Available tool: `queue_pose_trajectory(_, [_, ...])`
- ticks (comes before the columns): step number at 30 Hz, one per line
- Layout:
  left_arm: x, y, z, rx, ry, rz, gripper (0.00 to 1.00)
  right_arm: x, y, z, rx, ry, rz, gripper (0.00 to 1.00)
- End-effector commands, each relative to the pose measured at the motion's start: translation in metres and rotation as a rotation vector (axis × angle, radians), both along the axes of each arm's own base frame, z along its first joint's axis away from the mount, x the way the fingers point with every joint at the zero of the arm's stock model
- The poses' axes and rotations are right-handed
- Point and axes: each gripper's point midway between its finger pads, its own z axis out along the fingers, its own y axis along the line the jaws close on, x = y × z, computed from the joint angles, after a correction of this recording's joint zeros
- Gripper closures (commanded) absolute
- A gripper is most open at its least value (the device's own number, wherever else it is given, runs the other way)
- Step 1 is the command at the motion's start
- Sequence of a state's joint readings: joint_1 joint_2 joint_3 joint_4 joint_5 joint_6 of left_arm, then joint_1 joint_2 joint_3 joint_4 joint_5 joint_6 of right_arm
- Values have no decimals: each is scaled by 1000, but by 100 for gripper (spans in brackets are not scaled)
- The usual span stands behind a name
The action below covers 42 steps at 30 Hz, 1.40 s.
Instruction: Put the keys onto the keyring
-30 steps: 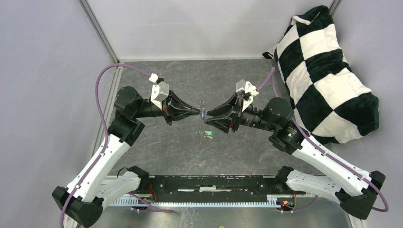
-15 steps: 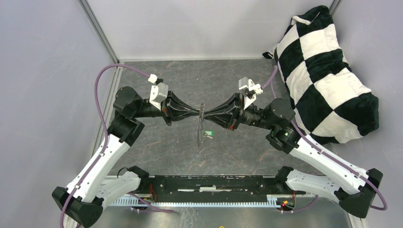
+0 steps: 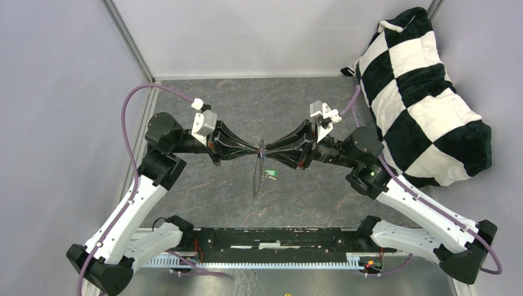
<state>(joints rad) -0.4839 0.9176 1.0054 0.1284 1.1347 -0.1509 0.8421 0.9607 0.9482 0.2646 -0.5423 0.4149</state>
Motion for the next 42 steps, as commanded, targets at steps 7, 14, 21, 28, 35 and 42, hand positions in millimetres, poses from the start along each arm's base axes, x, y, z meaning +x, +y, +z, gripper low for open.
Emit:
queue_pose_trajectory(7, [-12, 4, 23, -29, -70, -28, 98, -16, 3, 13, 36, -37, 104, 69])
queue_pose_trajectory(14, [-12, 3, 20, -22, -67, -30, 98, -24, 4, 16, 56, -52, 151, 68])
queue_pose_trajectory(21, [-11, 4, 21, -21, -71, -27, 98, -22, 6, 14, 48, -44, 154, 71])
queue_pose_trajectory(28, [-13, 4, 24, -22, -76, -35, 98, -10, 0, 10, 26, -75, 56, 61])
queue_pose_trajectory(35, [-14, 4, 24, -21, -76, -43, 98, -13, 7, 8, 35, -63, 108, 58])
queue_pose_trajectory(42, [-16, 5, 25, -17, -85, -43, 98, -11, 1, 8, -10, -116, 78, 57])
